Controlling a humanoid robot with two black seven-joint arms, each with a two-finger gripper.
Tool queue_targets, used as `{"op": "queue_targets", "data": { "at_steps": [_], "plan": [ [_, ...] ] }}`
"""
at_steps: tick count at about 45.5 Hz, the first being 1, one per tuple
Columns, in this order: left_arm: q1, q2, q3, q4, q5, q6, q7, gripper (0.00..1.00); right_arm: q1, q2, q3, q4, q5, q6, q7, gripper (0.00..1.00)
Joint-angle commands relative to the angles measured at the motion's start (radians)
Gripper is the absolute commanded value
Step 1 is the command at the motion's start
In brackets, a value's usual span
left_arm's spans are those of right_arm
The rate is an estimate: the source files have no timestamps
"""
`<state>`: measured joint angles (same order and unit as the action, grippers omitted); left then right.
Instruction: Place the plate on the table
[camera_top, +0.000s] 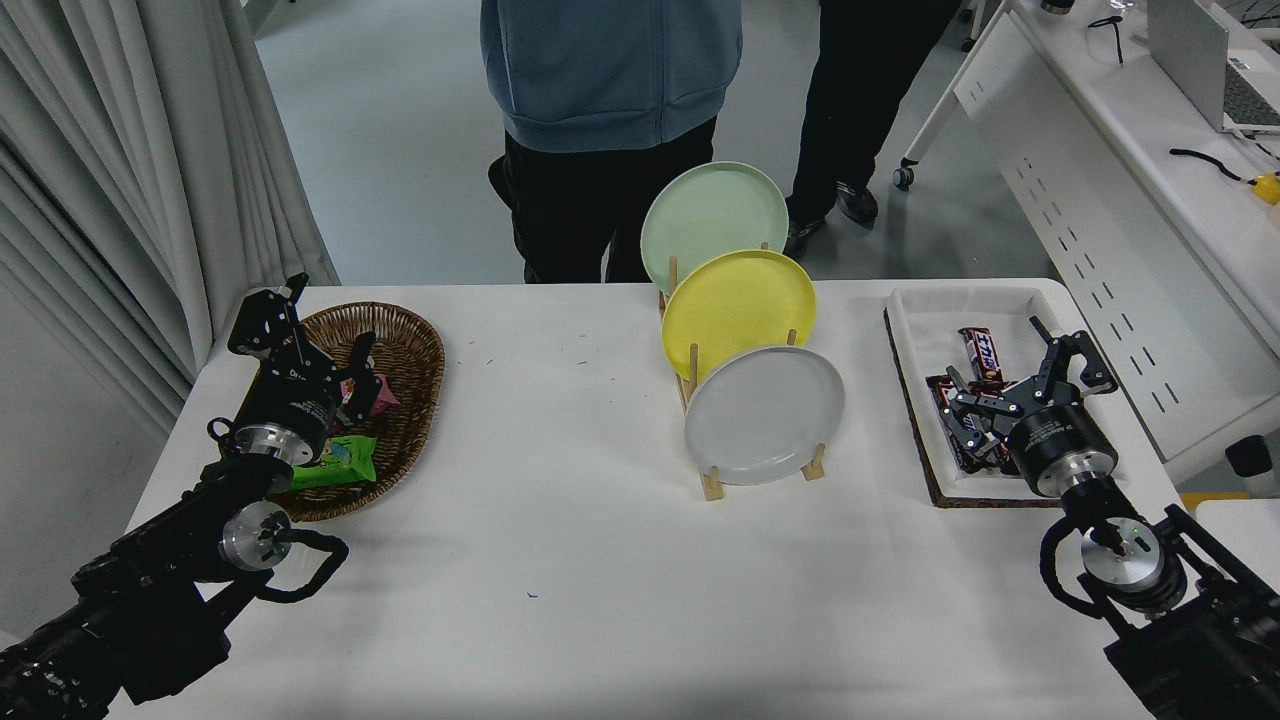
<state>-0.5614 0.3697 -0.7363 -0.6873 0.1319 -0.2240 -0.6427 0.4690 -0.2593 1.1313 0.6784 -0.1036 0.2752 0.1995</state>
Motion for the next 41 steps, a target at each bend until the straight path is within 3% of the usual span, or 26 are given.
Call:
{"op": "queue_targets", "data": {
  "at_steps": [1,41],
  "plan": [
    [0.0,0.0,-0.002,0.0,-0.002,-0.002,-0.002,1.0,0.007,-0.001,-0.013,-0.01,0.001,-0.002,0.0,0.99],
    [0.0,0.0,-0.002,0.0,0.0,0.002,0.0,1.0,0.028,-0.006,-0.01,-0.011,0.002,-0.001,0.0,0.99]
  ]
}}
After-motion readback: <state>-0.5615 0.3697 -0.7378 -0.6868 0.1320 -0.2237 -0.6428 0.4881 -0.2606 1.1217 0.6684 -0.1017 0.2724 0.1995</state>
